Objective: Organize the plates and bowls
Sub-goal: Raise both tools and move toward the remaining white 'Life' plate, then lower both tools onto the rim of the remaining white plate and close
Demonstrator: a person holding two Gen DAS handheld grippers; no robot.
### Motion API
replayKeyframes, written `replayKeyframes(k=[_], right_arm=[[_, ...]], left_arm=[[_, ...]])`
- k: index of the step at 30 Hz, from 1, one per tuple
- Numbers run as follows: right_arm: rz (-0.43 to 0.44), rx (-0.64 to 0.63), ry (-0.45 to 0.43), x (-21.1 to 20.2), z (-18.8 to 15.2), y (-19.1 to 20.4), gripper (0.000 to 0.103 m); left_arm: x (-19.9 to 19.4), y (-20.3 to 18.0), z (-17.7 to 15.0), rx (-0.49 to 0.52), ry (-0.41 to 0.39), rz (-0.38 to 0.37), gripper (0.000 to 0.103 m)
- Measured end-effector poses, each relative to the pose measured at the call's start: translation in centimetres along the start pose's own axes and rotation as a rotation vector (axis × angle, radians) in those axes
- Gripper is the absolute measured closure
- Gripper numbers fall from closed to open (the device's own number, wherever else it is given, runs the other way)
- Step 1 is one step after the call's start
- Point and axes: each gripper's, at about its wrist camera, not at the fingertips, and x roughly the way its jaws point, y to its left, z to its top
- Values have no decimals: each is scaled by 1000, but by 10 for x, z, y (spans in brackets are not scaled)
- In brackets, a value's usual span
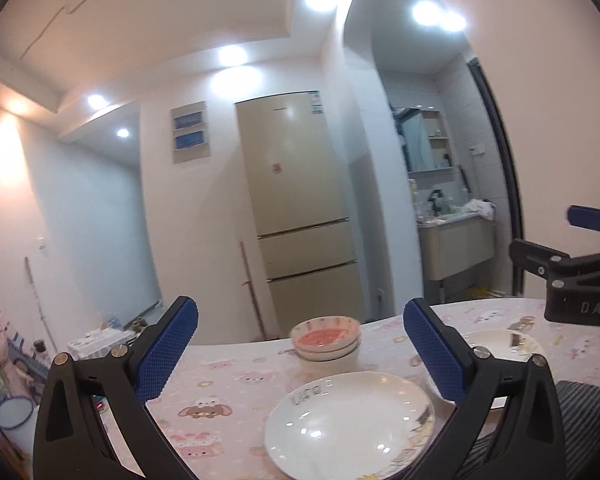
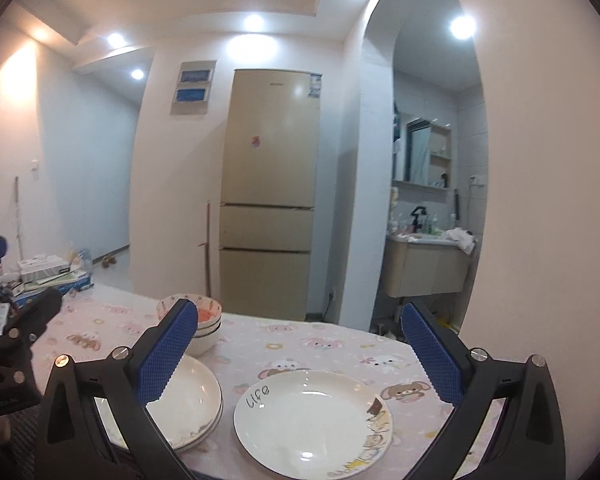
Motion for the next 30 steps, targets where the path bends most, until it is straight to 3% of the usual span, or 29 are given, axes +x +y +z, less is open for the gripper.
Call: replayKeyframes(k=[2,6,10,14,20,24,30], right_arm=[[49,9,47,-2,6,-16,0],[-40,103,21,-14,6,-57,0],[-43,136,53,-13,5,-87,0],[-48,162,68,-6,2,-106,0],[31,204,149,20,-8,-130,0],[79,206,217,42,-24,-141,0],[156,307,313,76,-53,-165,1]], left_arm=[[-2,-10,11,-4,-7,-38,0],[4,-24,29,-38,18,-108,0],[10,-33,42,-79,-8,-213,0],[18,-48,50,-50,3,-220,0],[35,-69,48,-61,56,-240,0],[54,-79,42,-57,138,-280,0],[96,-104,22,-56,382,-395,0]])
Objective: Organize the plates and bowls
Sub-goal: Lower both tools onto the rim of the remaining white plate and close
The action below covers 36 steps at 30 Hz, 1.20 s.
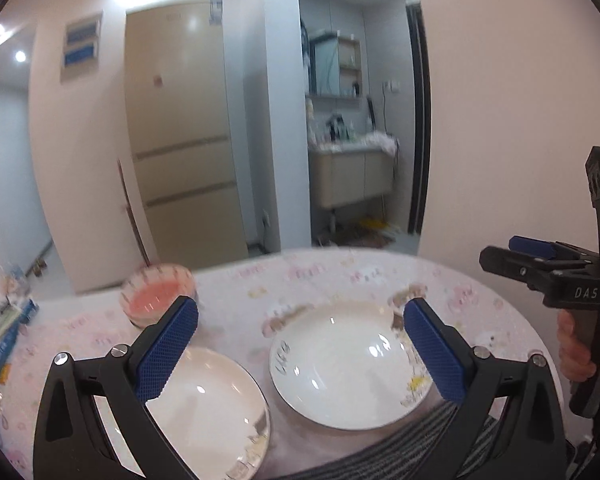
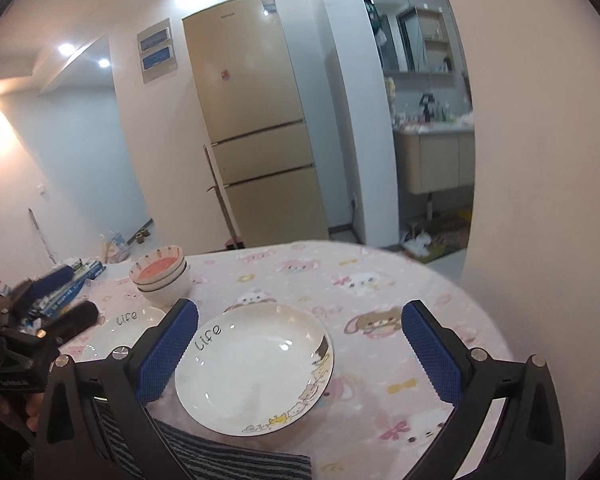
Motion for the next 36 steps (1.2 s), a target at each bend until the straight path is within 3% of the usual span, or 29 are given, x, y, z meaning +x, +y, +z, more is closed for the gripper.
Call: replayKeyframes(k=[3,7,13,18,22,23,26,28,32,36], right_arm=[[53,51,70,20,-9,-16,16],[92,105,156,42,-25,-33,16],[143,185,261,72,-43,-47,27],[125,186,310,89,-48,-44,33],[136,212,351,101,-48,-45,35],[150,232,369,106,-48,-47,41],[150,260,393,113,-48,-49,53],[135,248,394,116,-48,-48,54],[98,239,407,122,-49,-47,61],[93,259,419,125,-48,-50,61]], left_arm=[[22,-1,-9,-18,99,0,0],[45,1,-28,-75,220,-23,2],[82,9,-46,-187,437,-106,30],[112,19,-27,-216,511,-109,35],[138,24,-24,-219,595,-75,48],[143,25,-25,-221,612,-72,50],[157,31,-26,-237,612,-60,51],[165,35,-27,-246,621,-48,52],[178,38,-32,-231,661,-36,66],[187,36,-36,-204,674,-31,71]])
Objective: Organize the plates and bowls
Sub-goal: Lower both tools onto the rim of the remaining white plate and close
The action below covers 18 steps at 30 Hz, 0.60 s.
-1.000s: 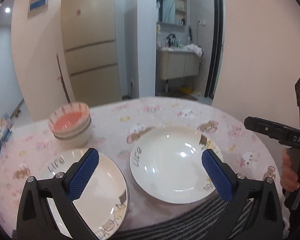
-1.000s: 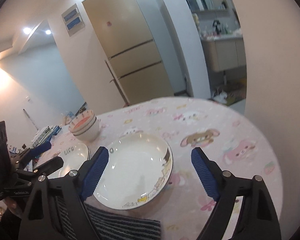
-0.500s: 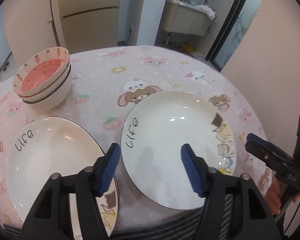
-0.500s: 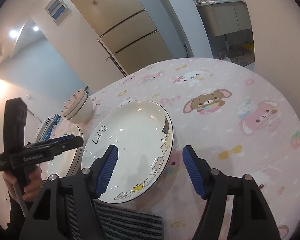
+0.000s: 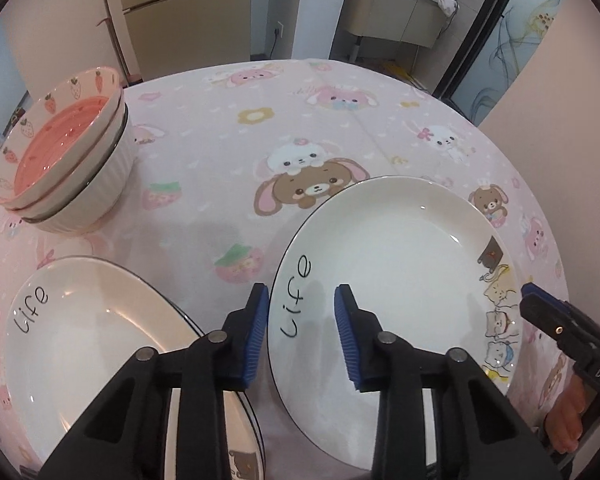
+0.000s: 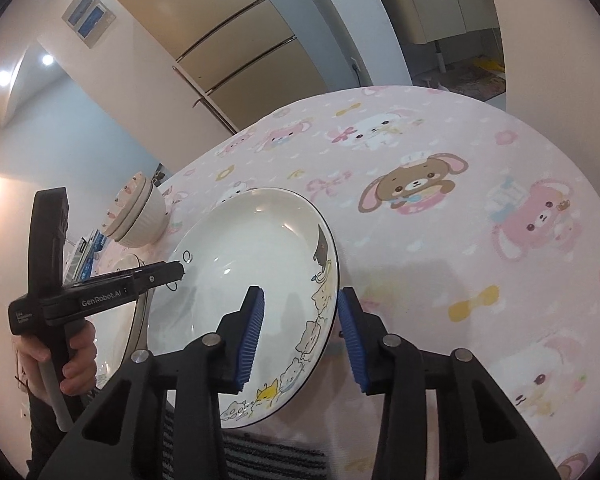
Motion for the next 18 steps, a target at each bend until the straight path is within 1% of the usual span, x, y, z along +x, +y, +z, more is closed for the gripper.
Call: replayKeyframes(k=[2,6,7,9,12,15,18], right_arm=[[8,25,21,4,0,-4,62],[-4,40,56,13,-1,-9,76],[-6,48,62,16,-2,-11,79],[-4,56,67,18,-3,-13,83],[-13,58,82,25,-5,-15,87],[-9,59,97,30,-7,-15,88],[-7,59,104,30,-7,-15,90]], left_arm=[[1,-1,1,9,-12,3,71],[6,-1,3,17,-5,21,75],[8,-2,4,21,-3,29,77],[11,-1,5,23,3,31,79],[16,3,6,-4,18,17,79],[18,6,6,-18,10,3,79],[19,5,6,-10,17,-4,79]])
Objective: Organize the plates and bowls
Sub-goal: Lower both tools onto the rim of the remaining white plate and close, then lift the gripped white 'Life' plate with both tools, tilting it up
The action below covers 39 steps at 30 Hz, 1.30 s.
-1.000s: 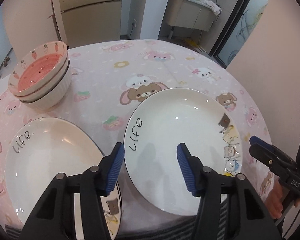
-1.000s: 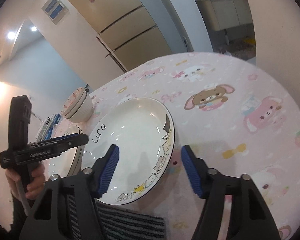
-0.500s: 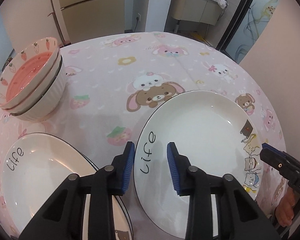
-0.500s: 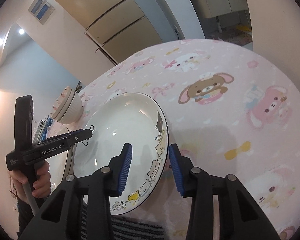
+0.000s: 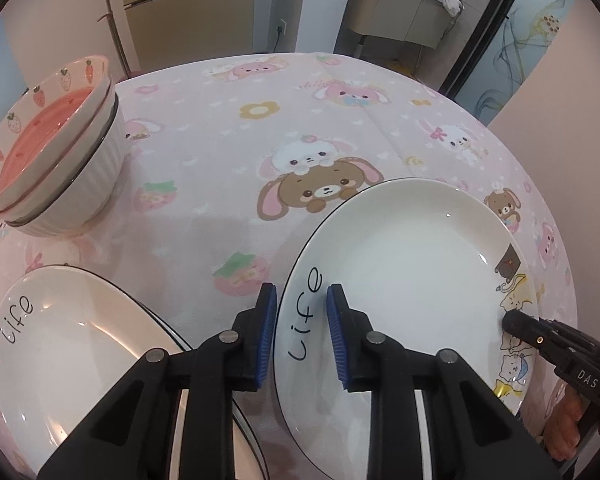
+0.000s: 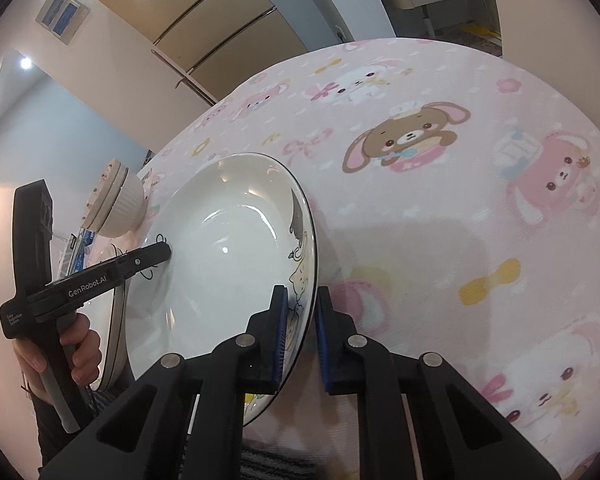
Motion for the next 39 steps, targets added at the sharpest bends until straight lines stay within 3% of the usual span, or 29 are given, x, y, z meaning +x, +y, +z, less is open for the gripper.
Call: replayKeyframes(k=[6,14,24,35,39], right_arm=[[25,50,2,0,-1,-5,91],[-36,74,20,-5,2,5,91],[-35,23,-7,-27,3,16,91],[-18,124,7,-23,-1,-33,94],[40,86,-18,-32,0,-40,94]], left_arm=[[0,1,4,1,30,-3,81],[-11,3,3,-2,7,36,91],[-19,8,-1,-5,15,-11,95],[-23,-13,-10,29,50,-101,95],[-28,-1,-18,-56,52,-176,93]])
